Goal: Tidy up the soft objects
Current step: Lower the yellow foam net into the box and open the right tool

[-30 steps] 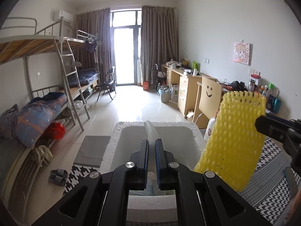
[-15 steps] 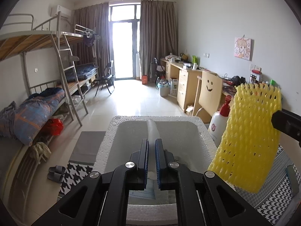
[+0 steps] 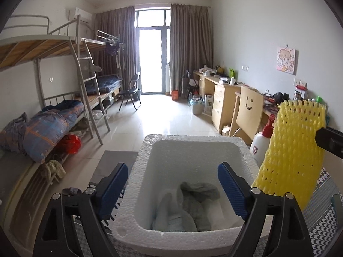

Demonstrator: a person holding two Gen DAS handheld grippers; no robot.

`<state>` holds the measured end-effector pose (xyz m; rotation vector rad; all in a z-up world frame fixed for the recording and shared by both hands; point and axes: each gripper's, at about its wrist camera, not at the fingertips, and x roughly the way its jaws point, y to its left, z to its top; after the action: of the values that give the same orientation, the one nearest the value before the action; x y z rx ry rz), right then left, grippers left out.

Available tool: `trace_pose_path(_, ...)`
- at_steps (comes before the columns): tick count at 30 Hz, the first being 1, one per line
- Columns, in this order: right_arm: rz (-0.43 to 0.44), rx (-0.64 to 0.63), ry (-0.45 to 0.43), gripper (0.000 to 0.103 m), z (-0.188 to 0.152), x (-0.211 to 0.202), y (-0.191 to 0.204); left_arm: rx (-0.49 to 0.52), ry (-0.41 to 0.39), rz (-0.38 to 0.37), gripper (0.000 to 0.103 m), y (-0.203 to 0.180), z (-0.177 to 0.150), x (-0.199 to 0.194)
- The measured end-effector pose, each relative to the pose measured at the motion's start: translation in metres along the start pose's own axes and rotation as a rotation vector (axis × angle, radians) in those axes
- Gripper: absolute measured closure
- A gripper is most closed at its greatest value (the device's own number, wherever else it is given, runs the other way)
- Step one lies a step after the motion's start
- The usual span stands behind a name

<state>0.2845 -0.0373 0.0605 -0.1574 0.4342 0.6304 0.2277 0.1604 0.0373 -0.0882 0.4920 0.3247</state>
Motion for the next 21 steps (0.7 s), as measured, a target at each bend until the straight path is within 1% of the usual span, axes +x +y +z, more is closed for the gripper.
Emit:
trace_pose_path(3, 0.004, -0.003, -0.002, 0.090, 0.002, 0.001, 0.003, -0.008, -0.009, 0.004, 0.014, 0.002, -0.001, -0.004)
trace_pose_path(5, 0.005, -0.007, -0.003, 0.090, 0.002, 0.002, 0.005, -0.010, -0.013, 0.009, 0.011, 0.004, -0.001, -0.007)
trace_pose_path(15, 0.026, -0.016, 0.005, 0.090, 0.004, 0.013, 0.014, -0.032, -0.038, 0.041, 0.007, 0.017, -0.005, -0.024)
trace_pose_path(17, 0.026, -0.018, 0.011, 0.090, 0.005, 0.017, 0.016, -0.036, -0.040, 0.054, 0.005, 0.020, -0.006, -0.027)
trace_pose_path(21, 0.034, -0.026, 0.016, 0.090, 0.005, 0.021, 0.021, -0.050, -0.052, 0.062, 0.005, 0.026, -0.008, -0.034)
